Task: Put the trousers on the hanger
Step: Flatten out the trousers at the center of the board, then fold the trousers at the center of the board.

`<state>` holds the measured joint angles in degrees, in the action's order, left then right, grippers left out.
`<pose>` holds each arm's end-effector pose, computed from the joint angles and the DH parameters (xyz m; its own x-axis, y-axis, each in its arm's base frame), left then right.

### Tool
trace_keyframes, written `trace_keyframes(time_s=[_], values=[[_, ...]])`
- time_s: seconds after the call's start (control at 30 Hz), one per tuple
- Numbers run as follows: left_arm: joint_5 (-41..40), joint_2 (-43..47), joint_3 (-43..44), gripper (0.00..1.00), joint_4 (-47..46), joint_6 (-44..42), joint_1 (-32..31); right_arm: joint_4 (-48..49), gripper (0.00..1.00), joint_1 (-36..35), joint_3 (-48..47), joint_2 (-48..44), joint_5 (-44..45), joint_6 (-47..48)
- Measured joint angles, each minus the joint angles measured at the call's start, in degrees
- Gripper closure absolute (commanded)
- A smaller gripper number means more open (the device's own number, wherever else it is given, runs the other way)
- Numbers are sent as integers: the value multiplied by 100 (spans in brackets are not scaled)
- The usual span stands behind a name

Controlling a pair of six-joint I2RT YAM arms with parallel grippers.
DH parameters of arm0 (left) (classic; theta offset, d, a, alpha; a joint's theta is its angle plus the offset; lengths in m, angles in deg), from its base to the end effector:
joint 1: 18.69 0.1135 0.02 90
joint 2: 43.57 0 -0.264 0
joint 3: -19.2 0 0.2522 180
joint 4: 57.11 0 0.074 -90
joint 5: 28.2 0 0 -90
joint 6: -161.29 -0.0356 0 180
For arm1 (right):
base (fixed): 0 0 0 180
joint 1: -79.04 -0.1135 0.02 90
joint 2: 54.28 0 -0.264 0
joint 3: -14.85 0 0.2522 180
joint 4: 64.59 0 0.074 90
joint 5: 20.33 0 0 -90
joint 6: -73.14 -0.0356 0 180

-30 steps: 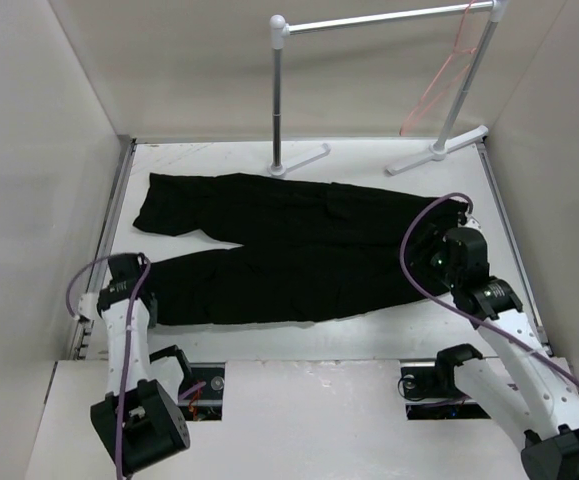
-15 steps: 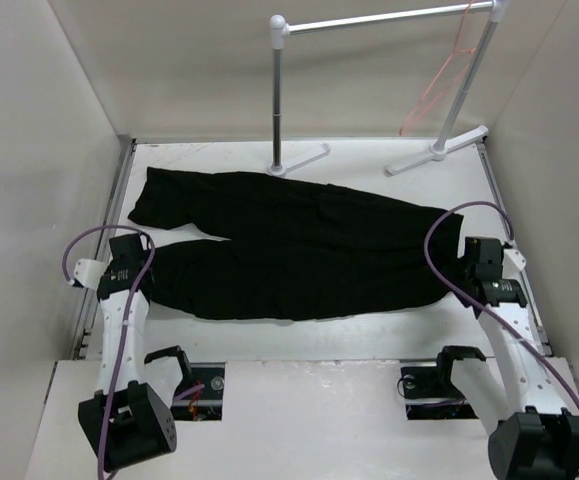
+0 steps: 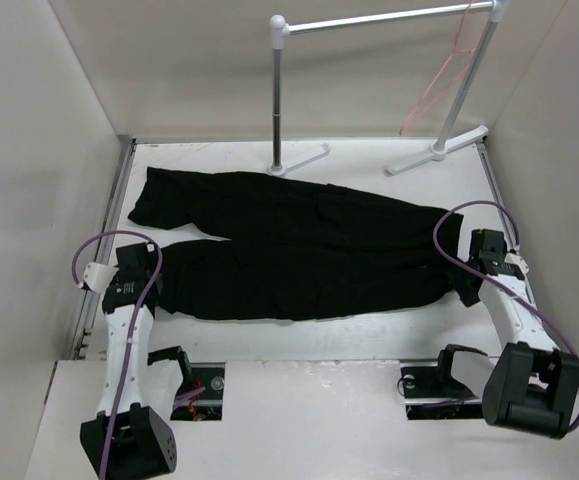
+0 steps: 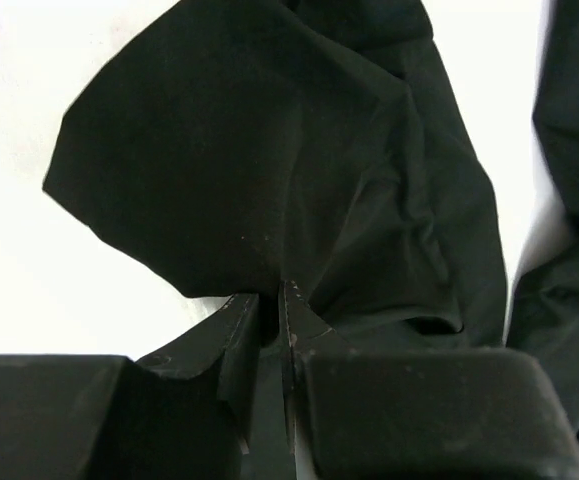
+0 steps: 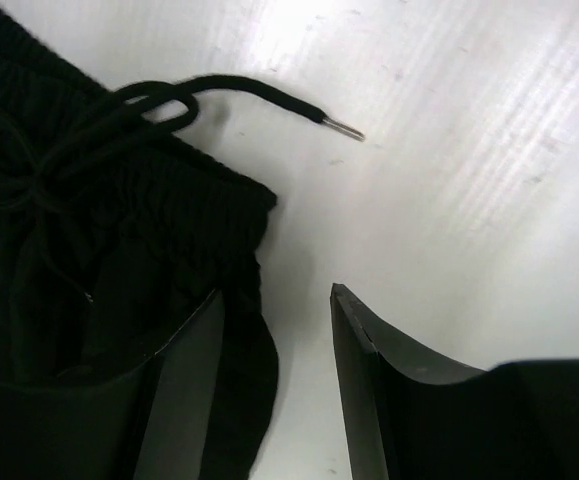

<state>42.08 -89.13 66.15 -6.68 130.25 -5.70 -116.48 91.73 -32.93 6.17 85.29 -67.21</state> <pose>0.1510 0.0472 0.2269 -0.0135 -0.8308 -0.5563 -0.8507 0.3019 -0.4303 0.1758 -0.0494 0.1901 -0.3124 0.8304 -0.4613 0.8853 0.4306 0.1756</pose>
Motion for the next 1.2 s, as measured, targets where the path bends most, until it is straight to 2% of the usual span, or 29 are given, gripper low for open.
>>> trace_keyframes(time_s=[0.13,0.2,0.33,0.4,0.57,0.73,0.97,1.2], values=[[0,-81,-22,90,-15,-4,-15,483,50,-68,-2,354,-44,2],[-9,-144,-33,90,-48,-7,-9,686,61,-81,-2,629,-76,-7],[-90,-350,-81,91,-133,-59,197,1005,90,-81,-2,1172,-136,-76],[-164,-520,-81,93,-227,-118,374,1071,96,-81,-20,1202,-149,-118],[-249,-800,232,96,-240,-345,710,811,98,-105,39,433,-173,-243],[-494,-933,1329,97,-214,-667,732,457,98,-114,0,-420,-308,-254],[-719,-2107,2966,97,-400,-1056,535,149,99,-149,-640,-7,-413,-192],[-870,-3963,4723,97,-446,-1604,-28,188,99,-59,-1912,957,-551,-186]])
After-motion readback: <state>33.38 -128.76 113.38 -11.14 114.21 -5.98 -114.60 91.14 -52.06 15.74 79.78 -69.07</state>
